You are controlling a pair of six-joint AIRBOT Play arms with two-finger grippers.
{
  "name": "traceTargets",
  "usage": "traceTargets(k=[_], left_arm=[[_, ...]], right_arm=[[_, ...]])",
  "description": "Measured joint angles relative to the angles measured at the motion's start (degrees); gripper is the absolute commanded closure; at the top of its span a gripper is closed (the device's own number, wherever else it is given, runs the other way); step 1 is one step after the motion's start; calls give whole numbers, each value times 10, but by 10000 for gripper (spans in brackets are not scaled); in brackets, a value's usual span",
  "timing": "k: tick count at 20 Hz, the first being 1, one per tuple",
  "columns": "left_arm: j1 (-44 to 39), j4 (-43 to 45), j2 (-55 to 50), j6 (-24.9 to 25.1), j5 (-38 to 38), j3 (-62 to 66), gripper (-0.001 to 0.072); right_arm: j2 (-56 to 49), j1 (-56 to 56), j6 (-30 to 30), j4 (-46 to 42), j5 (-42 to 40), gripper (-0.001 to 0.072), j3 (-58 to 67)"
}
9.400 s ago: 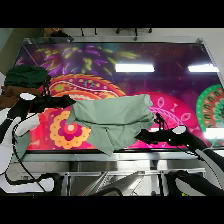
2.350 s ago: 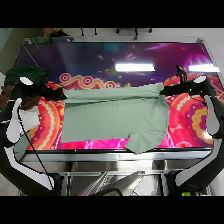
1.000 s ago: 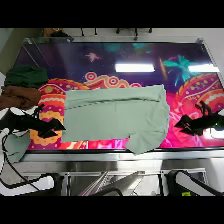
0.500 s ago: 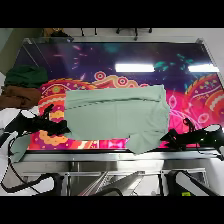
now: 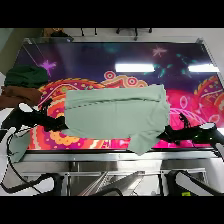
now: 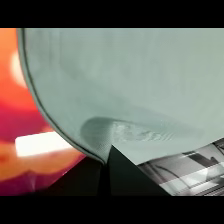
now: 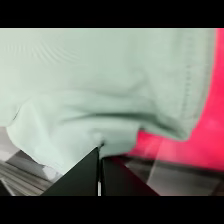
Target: Fold the shirts.
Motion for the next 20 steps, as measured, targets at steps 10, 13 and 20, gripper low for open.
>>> traceTargets(k=[10, 13, 20], left_arm=[[-1, 127, 64, -87, -96, -56, 698], [-1, 125, 81, -94, -105, -17, 698], [-28, 61, -12, -88, -74, 172, 697]], right_arm=[[172, 1, 157, -224, 127, 690, 27], [163, 1, 129, -188, 92, 691, 65], [-35, 49, 4, -36, -44, 690, 241]])
